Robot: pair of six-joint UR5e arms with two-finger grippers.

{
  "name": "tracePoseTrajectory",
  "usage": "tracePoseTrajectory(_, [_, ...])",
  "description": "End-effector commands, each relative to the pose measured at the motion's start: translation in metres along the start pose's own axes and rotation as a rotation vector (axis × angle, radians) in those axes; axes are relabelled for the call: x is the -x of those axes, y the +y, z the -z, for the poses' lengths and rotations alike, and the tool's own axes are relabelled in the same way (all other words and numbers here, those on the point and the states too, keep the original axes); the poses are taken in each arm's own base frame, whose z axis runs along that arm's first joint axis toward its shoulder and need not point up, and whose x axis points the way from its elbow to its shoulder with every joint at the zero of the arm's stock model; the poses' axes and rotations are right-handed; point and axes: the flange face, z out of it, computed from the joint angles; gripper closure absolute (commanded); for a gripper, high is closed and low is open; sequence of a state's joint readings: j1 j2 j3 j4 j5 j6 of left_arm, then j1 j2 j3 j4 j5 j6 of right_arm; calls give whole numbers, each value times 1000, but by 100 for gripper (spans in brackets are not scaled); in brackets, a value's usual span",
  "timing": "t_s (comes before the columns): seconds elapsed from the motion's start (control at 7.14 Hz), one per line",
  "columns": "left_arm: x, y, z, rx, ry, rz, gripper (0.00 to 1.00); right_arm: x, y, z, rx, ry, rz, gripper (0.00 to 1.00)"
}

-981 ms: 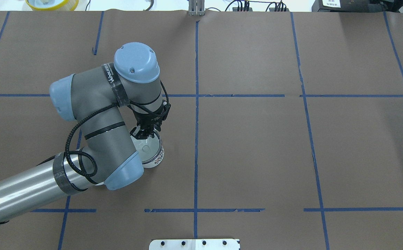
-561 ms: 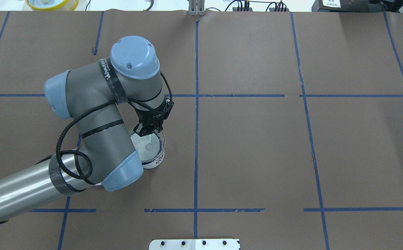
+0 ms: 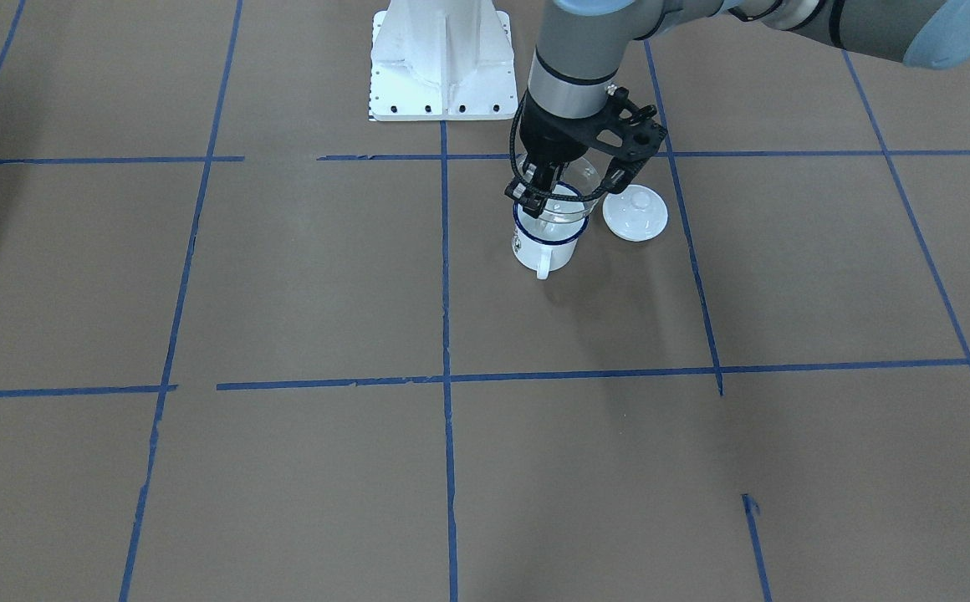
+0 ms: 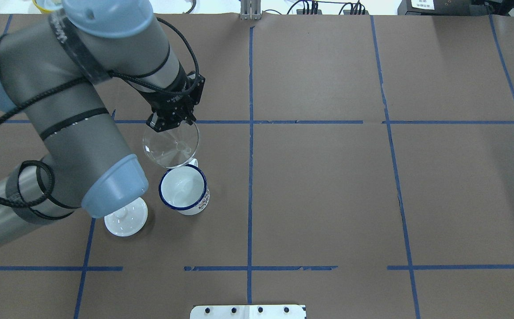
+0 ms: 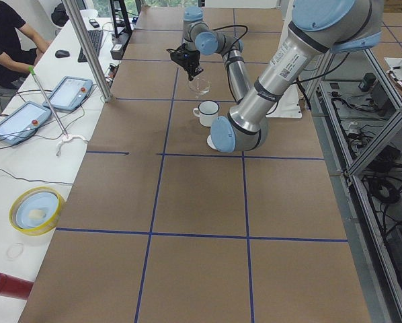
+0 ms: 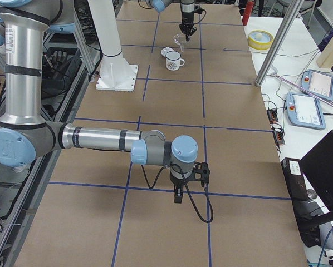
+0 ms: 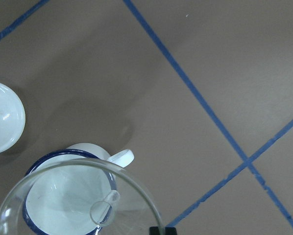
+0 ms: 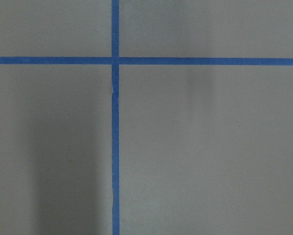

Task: Remove funnel from cup
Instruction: 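Lift the funnel up out of the mug with the left gripper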

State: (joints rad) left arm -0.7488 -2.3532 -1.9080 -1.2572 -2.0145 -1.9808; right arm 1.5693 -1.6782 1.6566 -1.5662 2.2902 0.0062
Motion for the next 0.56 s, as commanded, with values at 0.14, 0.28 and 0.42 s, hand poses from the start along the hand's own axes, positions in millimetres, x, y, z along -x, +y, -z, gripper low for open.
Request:
tracePoseTrajectory(0.14, [-25, -52, 52, -76, 220, -20, 100, 0, 0, 0, 0, 0, 0, 0])
tracePoseTrajectory(0.28, [-20, -76, 35, -75, 327, -23, 100, 0, 0, 0, 0, 0, 0, 0])
tracePoseTrajectory(0.42, [-11, -103, 13, -64, 436, -26, 100, 0, 0, -1, 1, 0, -1, 0])
